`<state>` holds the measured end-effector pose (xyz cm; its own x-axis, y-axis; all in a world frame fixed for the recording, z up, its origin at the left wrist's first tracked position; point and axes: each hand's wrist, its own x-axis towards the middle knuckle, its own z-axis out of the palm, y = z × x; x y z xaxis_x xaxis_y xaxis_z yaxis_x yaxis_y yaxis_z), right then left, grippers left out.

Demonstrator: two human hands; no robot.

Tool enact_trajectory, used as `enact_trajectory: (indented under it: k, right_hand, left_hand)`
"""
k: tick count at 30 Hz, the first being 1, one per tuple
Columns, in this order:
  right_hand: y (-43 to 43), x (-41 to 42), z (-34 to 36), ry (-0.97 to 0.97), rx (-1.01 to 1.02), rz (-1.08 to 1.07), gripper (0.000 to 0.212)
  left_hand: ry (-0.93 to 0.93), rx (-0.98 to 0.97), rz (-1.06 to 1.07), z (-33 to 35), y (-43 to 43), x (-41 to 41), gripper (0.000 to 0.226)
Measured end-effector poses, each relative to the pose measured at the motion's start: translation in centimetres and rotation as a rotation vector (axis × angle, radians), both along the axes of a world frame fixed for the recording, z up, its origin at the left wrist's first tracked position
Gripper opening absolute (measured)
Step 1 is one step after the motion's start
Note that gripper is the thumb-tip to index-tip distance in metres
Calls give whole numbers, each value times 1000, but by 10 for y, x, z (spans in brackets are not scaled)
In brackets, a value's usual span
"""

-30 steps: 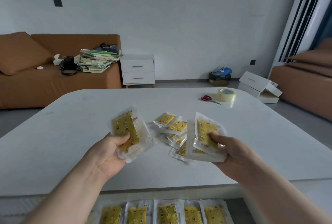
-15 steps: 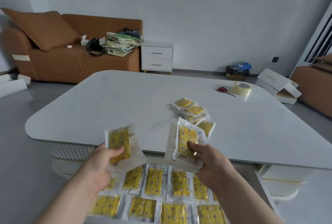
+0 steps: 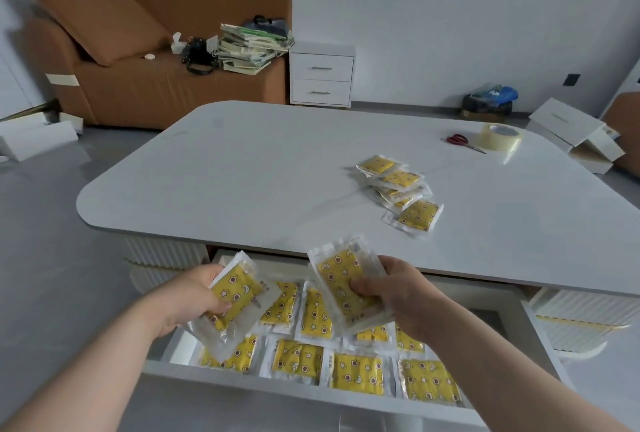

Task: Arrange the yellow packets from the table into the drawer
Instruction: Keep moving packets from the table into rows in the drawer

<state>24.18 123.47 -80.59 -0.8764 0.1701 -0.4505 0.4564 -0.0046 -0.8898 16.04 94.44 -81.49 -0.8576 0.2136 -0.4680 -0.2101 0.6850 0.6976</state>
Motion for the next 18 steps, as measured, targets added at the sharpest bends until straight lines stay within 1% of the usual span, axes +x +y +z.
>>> enact_trajectory:
  k: [4,8,10,14,18]
  right_hand:
    - [-2,-4,-13,-39,139,68,24]
    - [-6,-8,-24,-87,285,139,26]
    - [-11,-11,-32,-124,367,182,28]
    - [-25,-17,-45,-166,476,312,26]
    - [-44,-20,-55,-153,594,512,37]
  left_hand:
    - [42,-206,-134,-12,-3,-12,25]
    - [70,-500,-325,-23,-3,-18,21]
    - [59,-585,-396,-28,-1,-20,33]
    - [23,-682,-503,-34,8,-24,62]
    - [-19,-733,-621,-38,21,-28,64]
